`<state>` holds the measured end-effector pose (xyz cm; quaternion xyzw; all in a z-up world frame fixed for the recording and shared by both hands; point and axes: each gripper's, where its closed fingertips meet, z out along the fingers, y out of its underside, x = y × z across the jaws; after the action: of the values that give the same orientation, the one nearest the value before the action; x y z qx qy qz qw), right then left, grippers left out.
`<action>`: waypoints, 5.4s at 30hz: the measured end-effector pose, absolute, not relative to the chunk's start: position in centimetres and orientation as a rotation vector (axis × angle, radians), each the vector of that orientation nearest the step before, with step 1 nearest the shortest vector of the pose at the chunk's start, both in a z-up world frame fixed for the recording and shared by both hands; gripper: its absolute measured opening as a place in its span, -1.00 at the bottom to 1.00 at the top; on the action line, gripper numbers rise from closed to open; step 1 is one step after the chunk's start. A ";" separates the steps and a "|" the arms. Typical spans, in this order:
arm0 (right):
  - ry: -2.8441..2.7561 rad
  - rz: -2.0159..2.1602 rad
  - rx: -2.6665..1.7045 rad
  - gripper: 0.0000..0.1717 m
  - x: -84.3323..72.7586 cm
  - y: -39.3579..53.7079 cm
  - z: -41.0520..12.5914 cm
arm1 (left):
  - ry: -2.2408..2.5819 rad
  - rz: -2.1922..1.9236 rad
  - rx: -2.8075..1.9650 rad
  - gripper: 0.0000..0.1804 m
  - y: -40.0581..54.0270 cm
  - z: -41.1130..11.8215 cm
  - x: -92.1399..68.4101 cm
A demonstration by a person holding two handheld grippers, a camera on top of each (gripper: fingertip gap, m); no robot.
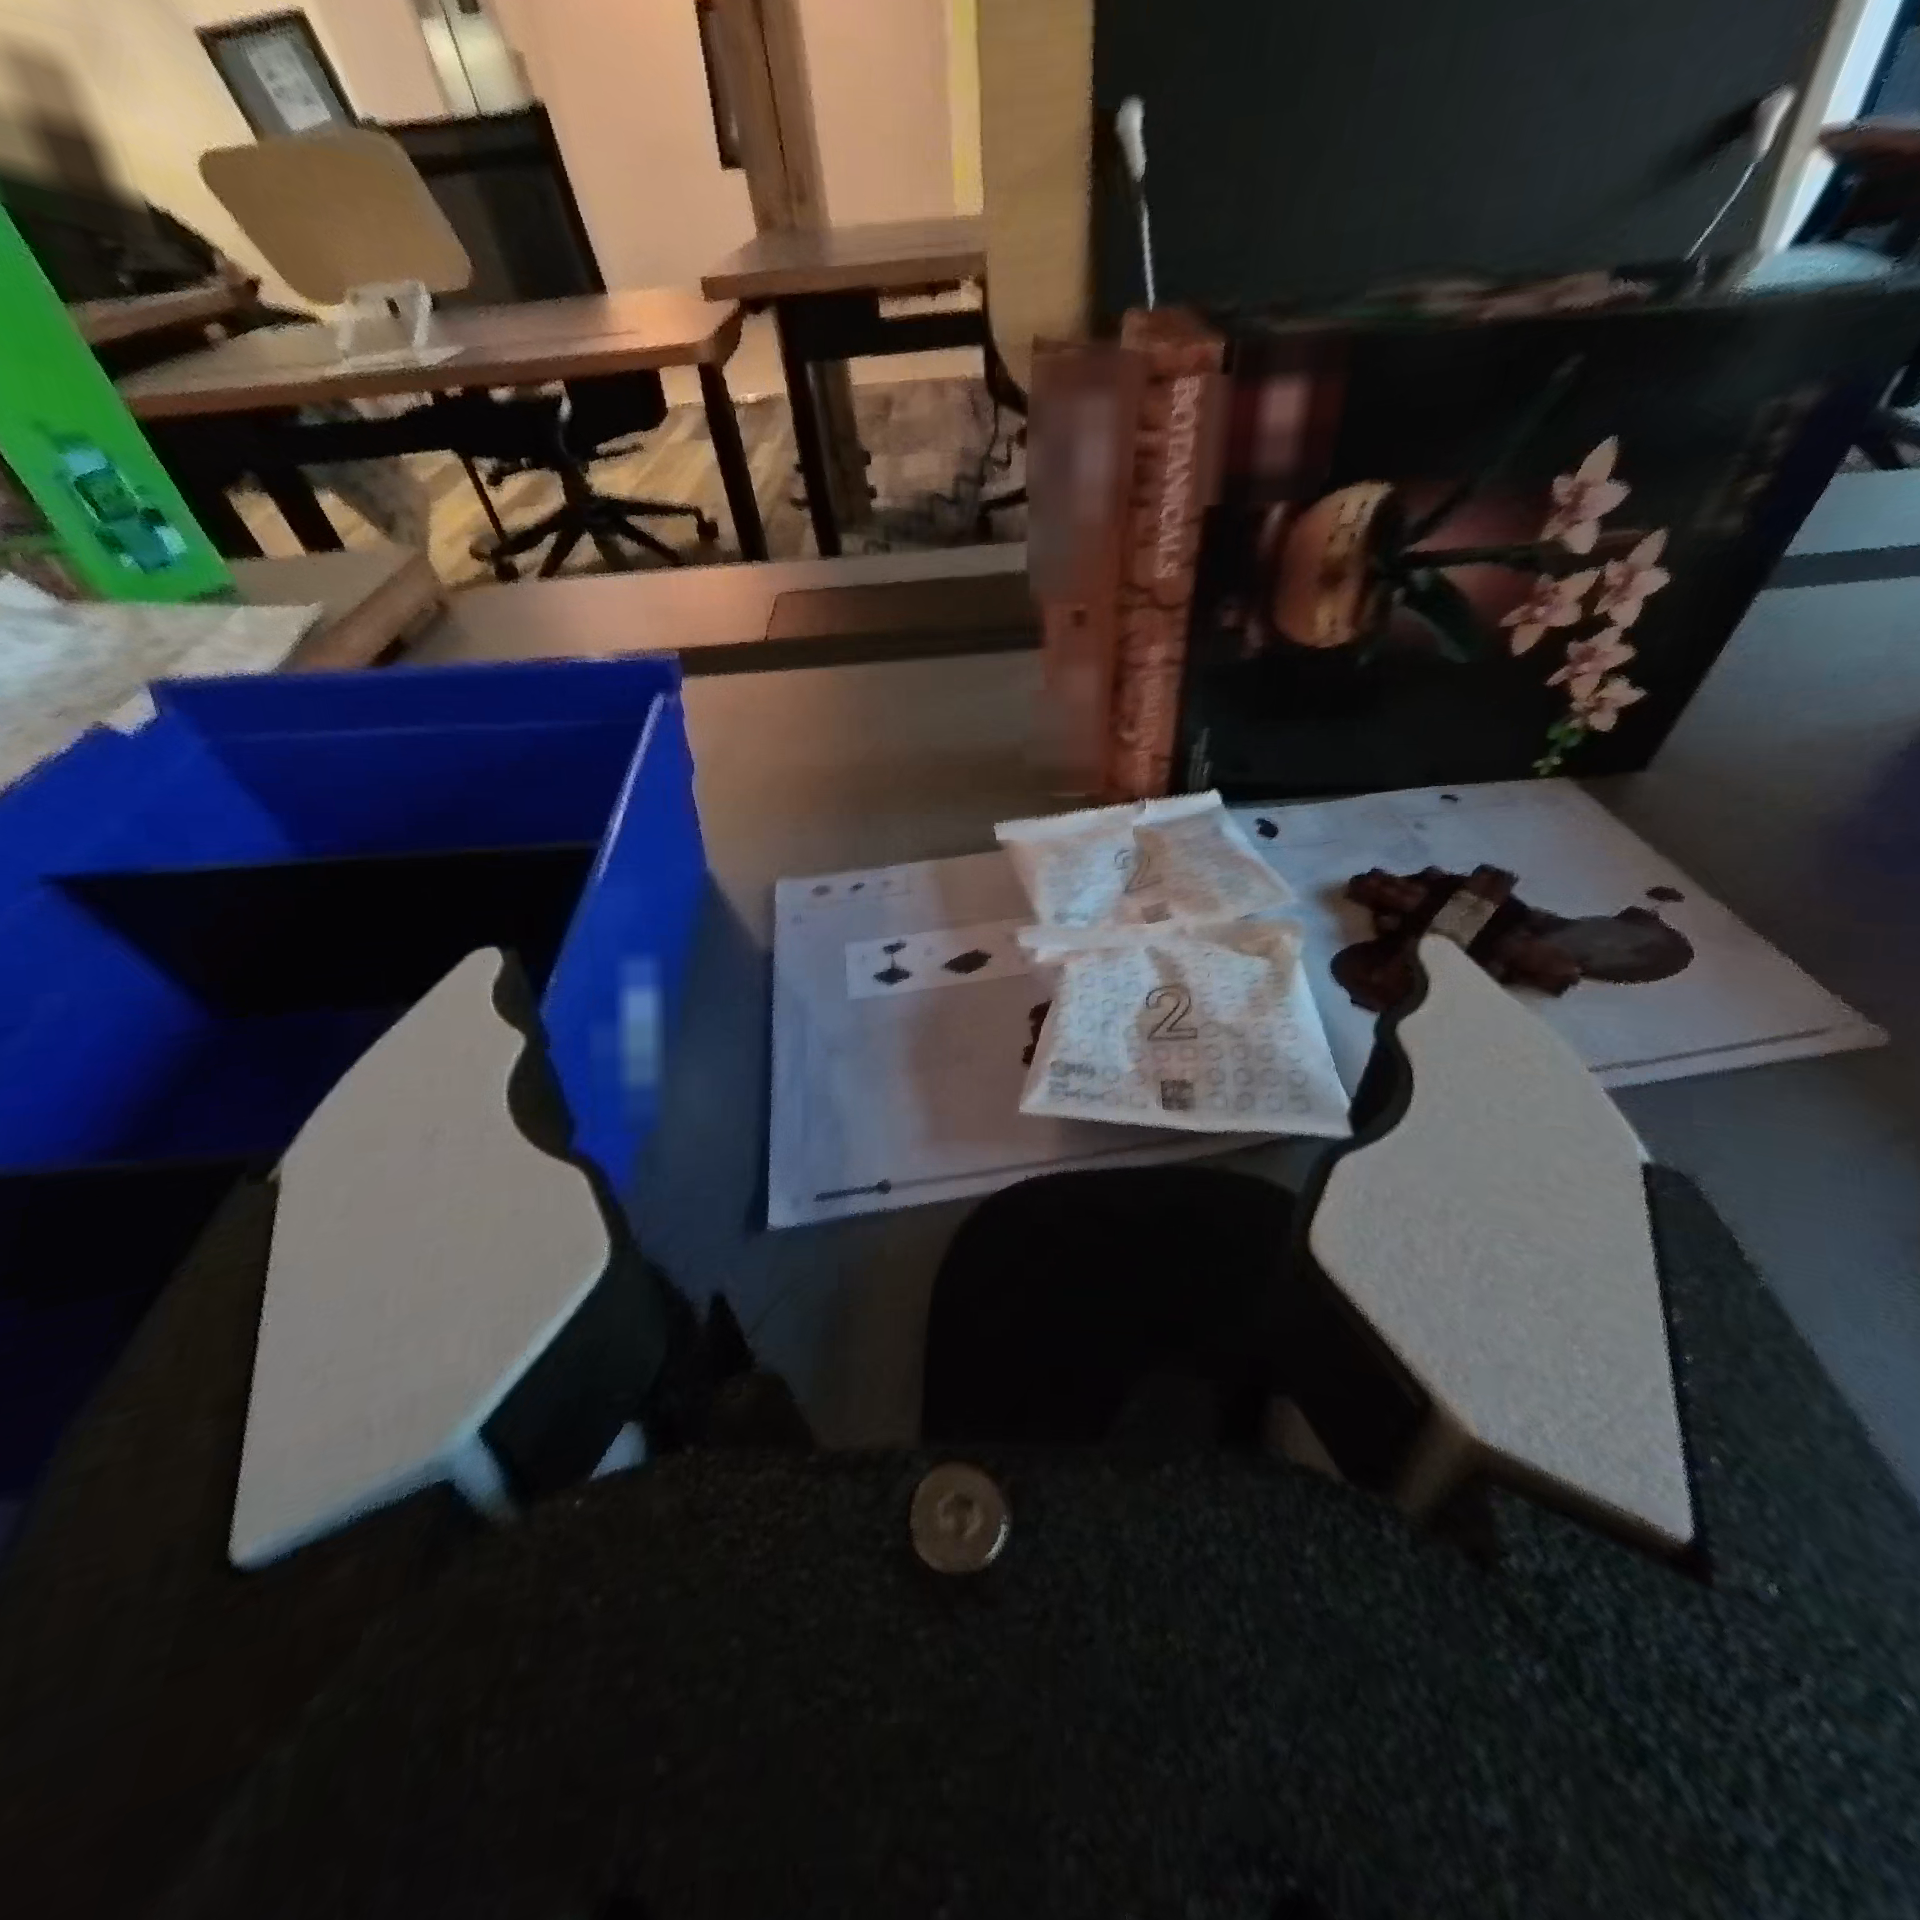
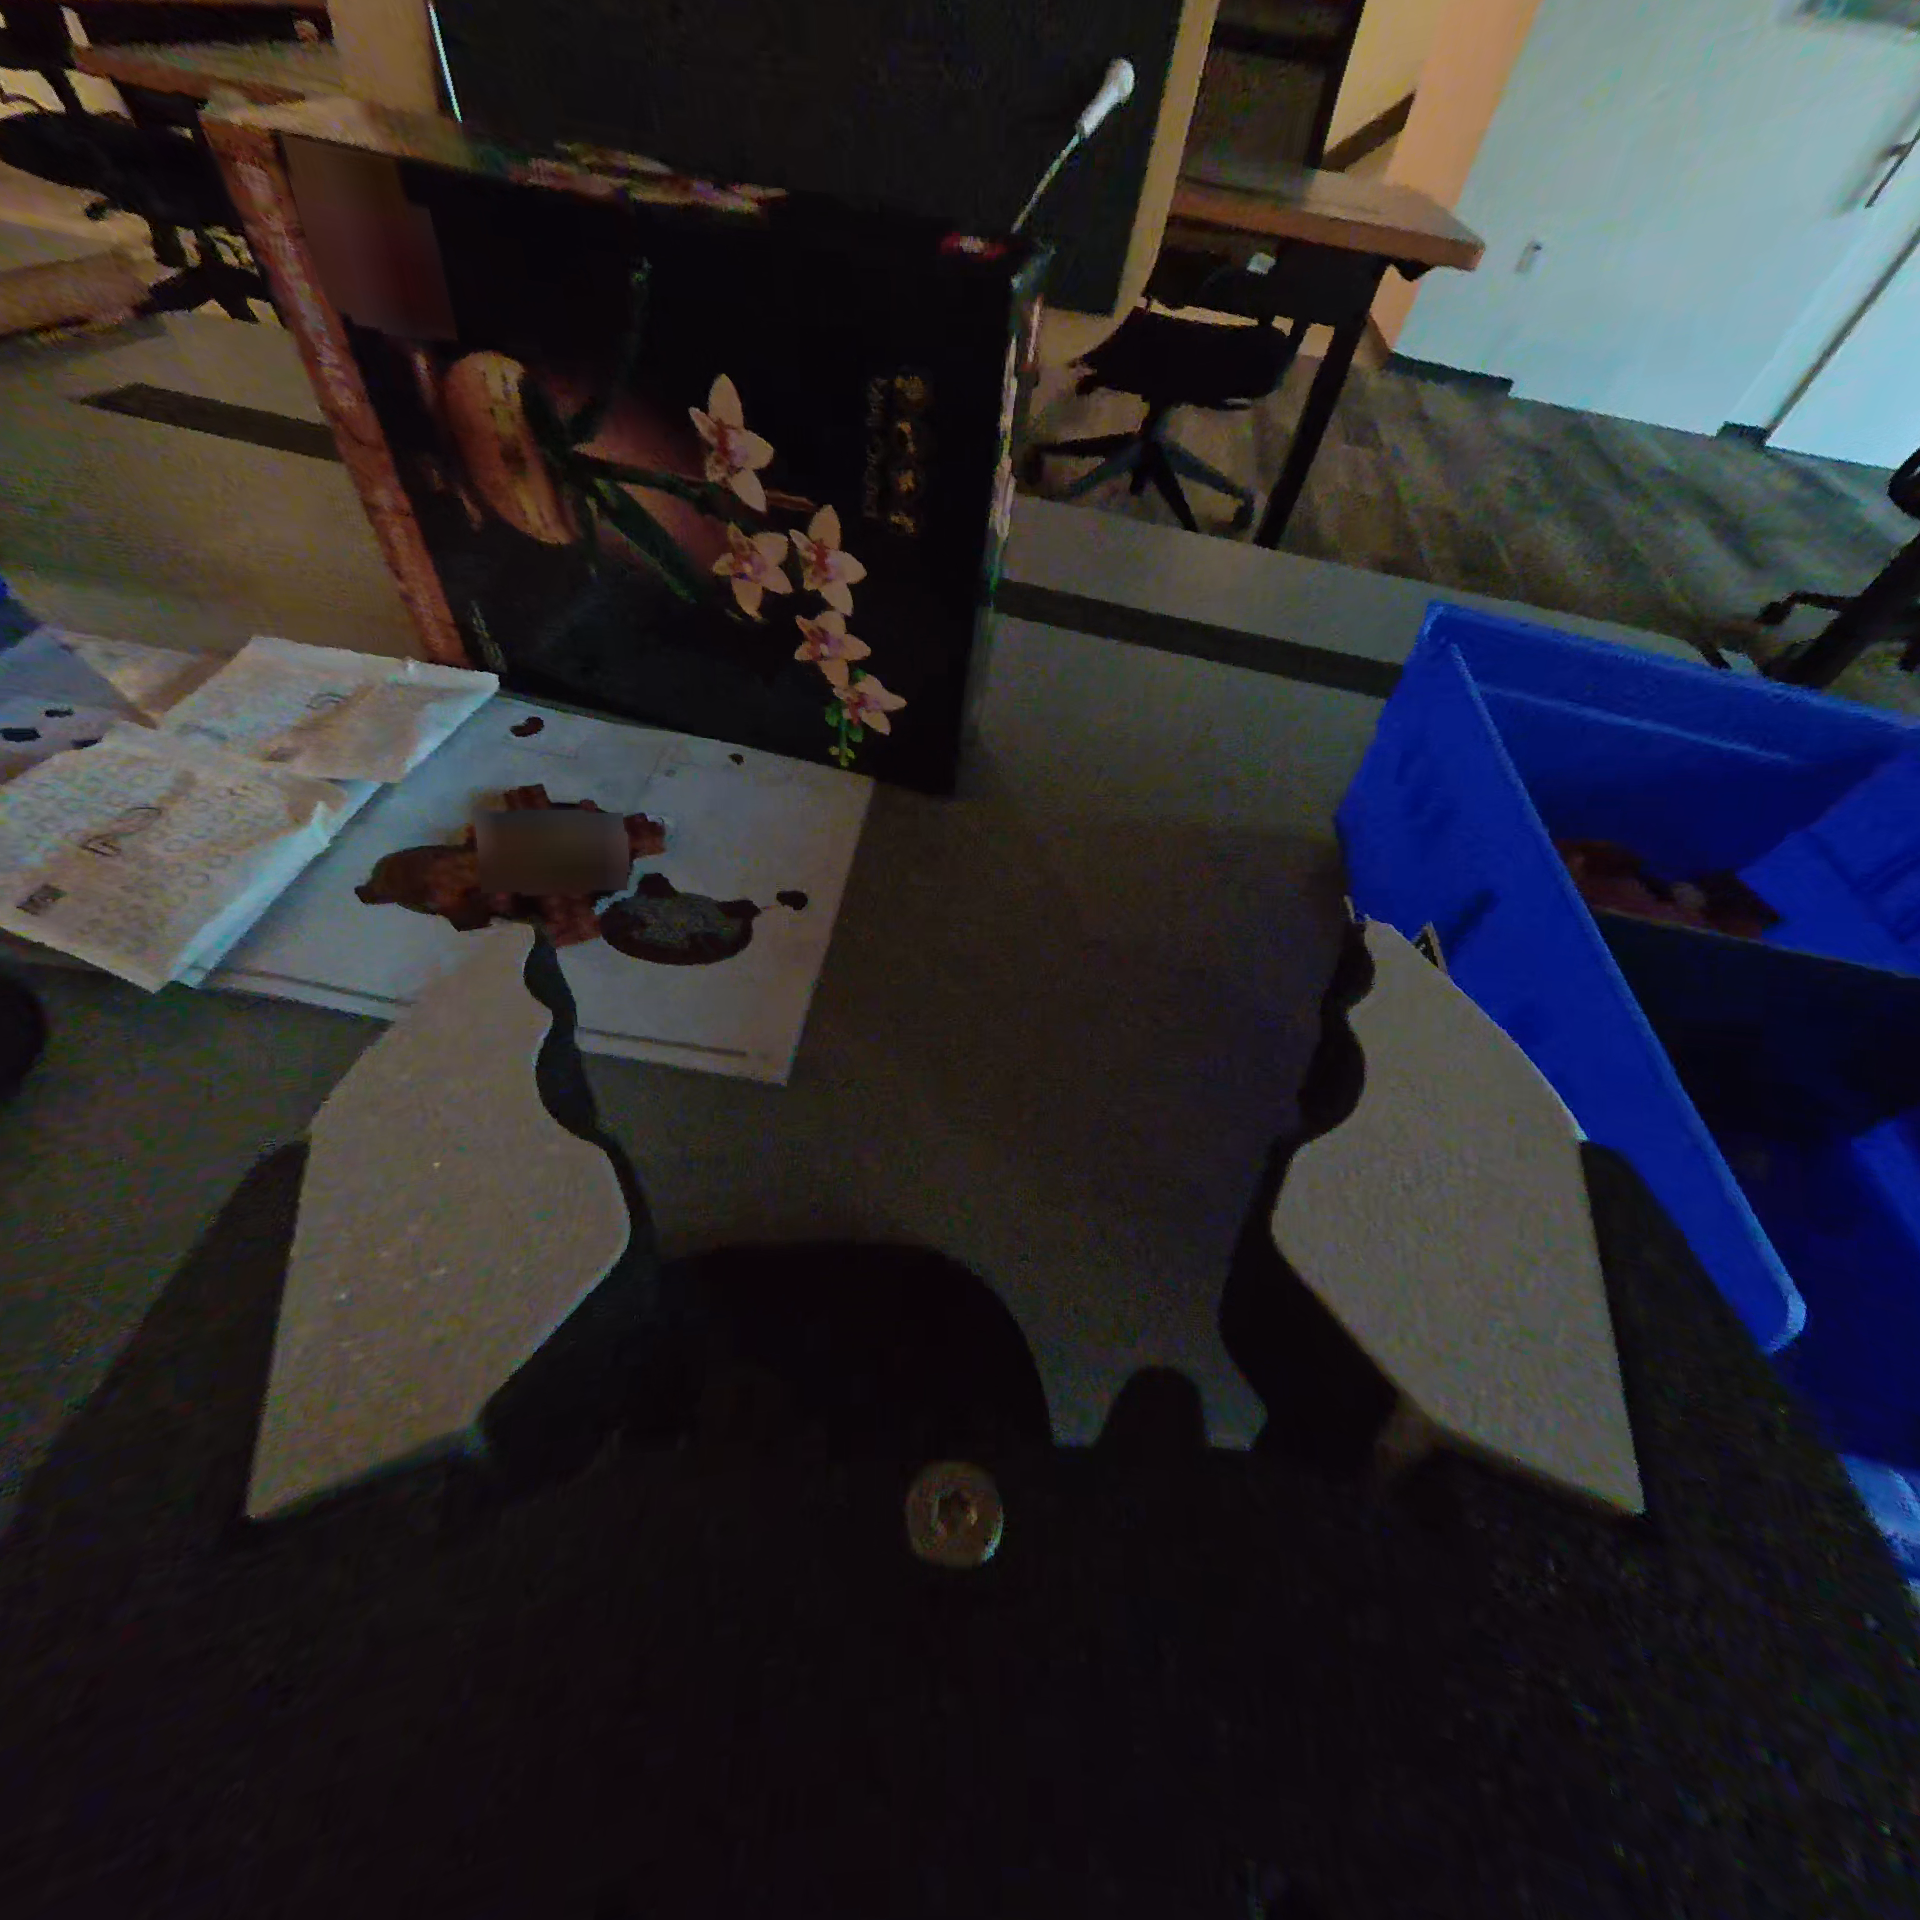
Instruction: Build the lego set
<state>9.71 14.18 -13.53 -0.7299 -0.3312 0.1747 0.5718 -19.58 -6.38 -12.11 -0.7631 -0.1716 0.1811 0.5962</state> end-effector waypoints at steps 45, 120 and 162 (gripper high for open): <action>-0.859 0.159 -1.865 -0.98 21.3 16.6 -19.9 | -0.458 0.509 -1.801 0.52 -7.9 -11.0 -23.5; -0.552 0.104 -1.919 0.48 27.5 20.2 -12.7 | -0.511 0.625 -1.878 0.52 -13.8 -10.5 -26.4; -0.685 0.110 -2.021 -1.00 28.4 21.3 -14.5 | -0.583 0.531 -1.978 0.39 -14.9 -11.4 -29.1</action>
<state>28.44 21.29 -14.50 -0.8289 -0.2811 0.0452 0.4816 -29.10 -14.88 -11.44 -0.8124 -0.2395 0.2181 0.4849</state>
